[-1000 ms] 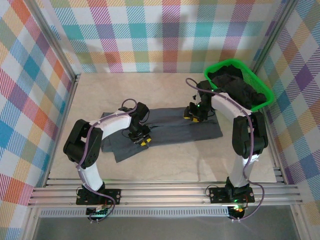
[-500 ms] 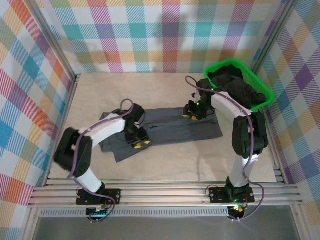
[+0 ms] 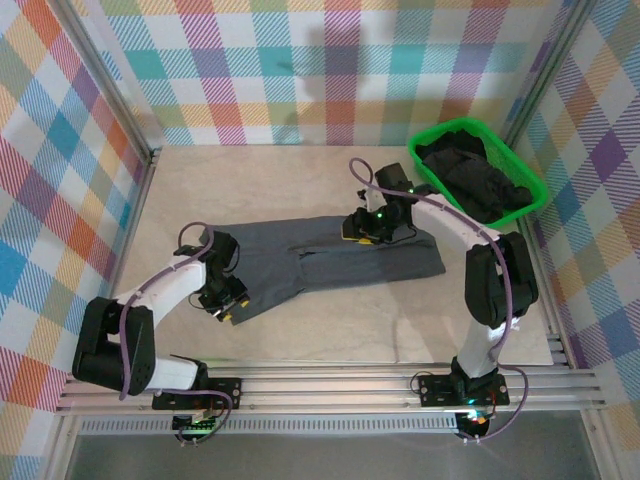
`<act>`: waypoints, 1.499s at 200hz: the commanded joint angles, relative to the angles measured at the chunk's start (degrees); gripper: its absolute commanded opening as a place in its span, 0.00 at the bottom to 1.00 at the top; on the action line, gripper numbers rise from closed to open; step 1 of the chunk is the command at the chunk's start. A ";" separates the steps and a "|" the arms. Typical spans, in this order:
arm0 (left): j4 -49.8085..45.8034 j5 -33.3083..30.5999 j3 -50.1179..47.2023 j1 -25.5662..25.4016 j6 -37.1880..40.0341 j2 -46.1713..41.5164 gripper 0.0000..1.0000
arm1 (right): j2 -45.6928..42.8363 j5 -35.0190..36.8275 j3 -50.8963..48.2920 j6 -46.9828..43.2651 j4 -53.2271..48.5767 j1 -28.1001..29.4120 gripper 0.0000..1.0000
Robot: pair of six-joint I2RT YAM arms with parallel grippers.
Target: Fold and stack the t-shirts
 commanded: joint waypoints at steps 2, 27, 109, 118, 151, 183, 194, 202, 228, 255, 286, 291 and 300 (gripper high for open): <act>0.14 -2.96 -1.45 0.73 1.93 1.88 0.42 | -1.14 -1.68 0.22 -0.62 0.88 -0.26 0.41; 0.40 -3.30 -2.32 0.73 1.95 2.61 0.41 | -1.05 -1.18 0.66 -0.43 0.36 -0.26 0.41; 7.95 -3.03 -3.40 0.73 0.86 6.91 0.09 | -1.05 -0.22 0.23 0.81 0.36 -0.25 0.40; 6.70 -4.33 -1.74 0.73 1.24 6.86 0.03 | -1.09 -0.07 0.23 0.83 0.18 -0.30 0.40; 0.14 -11.22 6.10 0.74 4.82 3.51 0.00 | -1.92 0.66 -0.64 0.98 0.09 -0.26 0.40; -5.39 -15.88 11.45 0.82 7.87 0.68 0.00 | -2.19 1.84 -1.22 0.98 -0.42 -0.28 0.40; -6.51 -17.20 12.48 0.91 8.61 -0.18 0.00 | -2.20 2.02 -1.27 0.98 -0.31 -0.34 0.40; -7.19 -18.28 13.29 1.14 9.04 -0.77 0.00 | -2.12 2.10 -1.20 1.09 -0.15 -0.35 0.40; -7.74 -19.38 13.99 2.63 10.20 -1.27 0.00 | -1.77 1.91 -0.92 1.32 0.08 -0.36 0.40; -7.54 -17.73 12.95 3.08 9.80 -1.85 0.00 | -1.84 1.79 -0.65 1.31 -0.01 -0.35 0.40; -5.76 -16.64 11.36 4.45 10.00 -0.83 0.00 | -1.99 1.72 -0.85 1.16 -0.31 -0.35 0.40; -5.45 -16.55 11.28 4.65 10.18 -0.31 0.00 | -2.04 1.79 -0.90 1.06 -0.36 -0.35 0.40; -4.76 -16.59 11.12 5.01 10.46 0.62 0.00 | -2.07 2.00 -0.91 1.07 -0.52 -0.35 0.40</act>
